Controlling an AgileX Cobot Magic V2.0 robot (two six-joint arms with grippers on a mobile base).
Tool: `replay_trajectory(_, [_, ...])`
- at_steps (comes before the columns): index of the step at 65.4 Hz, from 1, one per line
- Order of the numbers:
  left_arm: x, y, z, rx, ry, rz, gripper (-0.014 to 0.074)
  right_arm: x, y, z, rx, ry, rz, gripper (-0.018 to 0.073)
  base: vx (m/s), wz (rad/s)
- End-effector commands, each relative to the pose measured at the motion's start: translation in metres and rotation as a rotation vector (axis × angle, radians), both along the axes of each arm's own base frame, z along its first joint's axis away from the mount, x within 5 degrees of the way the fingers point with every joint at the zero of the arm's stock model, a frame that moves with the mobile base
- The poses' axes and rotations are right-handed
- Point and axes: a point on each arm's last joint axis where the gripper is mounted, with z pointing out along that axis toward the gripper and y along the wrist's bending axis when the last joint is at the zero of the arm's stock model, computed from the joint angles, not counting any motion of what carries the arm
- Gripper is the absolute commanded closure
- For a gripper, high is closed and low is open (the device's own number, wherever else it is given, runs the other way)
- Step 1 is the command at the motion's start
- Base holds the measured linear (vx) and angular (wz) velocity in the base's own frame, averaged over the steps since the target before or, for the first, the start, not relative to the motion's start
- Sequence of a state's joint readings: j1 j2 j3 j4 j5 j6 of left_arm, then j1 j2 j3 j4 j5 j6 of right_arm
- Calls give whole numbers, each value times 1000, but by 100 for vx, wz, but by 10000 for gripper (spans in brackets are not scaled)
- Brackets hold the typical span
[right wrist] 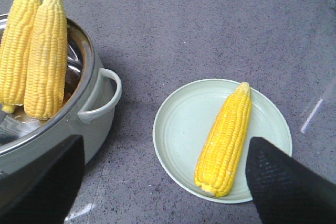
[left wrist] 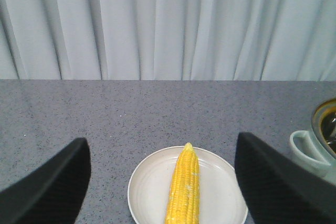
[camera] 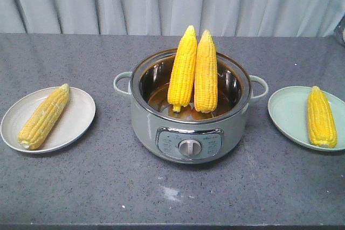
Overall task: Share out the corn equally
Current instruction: 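Raise the left arm away from the cream plate, then reach the right gripper to the corn cob in the pot nearest the green plate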
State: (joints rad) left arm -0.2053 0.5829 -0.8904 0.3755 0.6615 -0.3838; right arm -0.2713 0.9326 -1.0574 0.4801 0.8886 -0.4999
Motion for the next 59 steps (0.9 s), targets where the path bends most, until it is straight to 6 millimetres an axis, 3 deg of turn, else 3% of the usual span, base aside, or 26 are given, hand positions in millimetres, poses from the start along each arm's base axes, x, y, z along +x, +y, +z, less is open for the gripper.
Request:
replay_trajectory(1, [1,-2,12,-4,-84,-17,59,0,0,14,1,-88,-13,-35,0,0])
replay_trajectory(11, [1,-2,12,-4,-84,-17,59,2,0,14,13,-89,-7,-35,0,0])
replay_trajectory(20, [1,-2,12,-4,-84,-17,59,19,2,19,52,-77,61,-35,0,0])
replay_trajectory(32, [1,-2,12,-4,-84,-17,59,57,3,32,99,-59,191,-35,0,0])
replay_trajectory(47, [1,-2,12,-4,-84,-17,59,108,-3,27,161,-3,296,-34,0,0])
replay_trajectory(59, [1,-2,12,-4,-84,-17,59,148,28,15,79,55,411,-34,0,0])
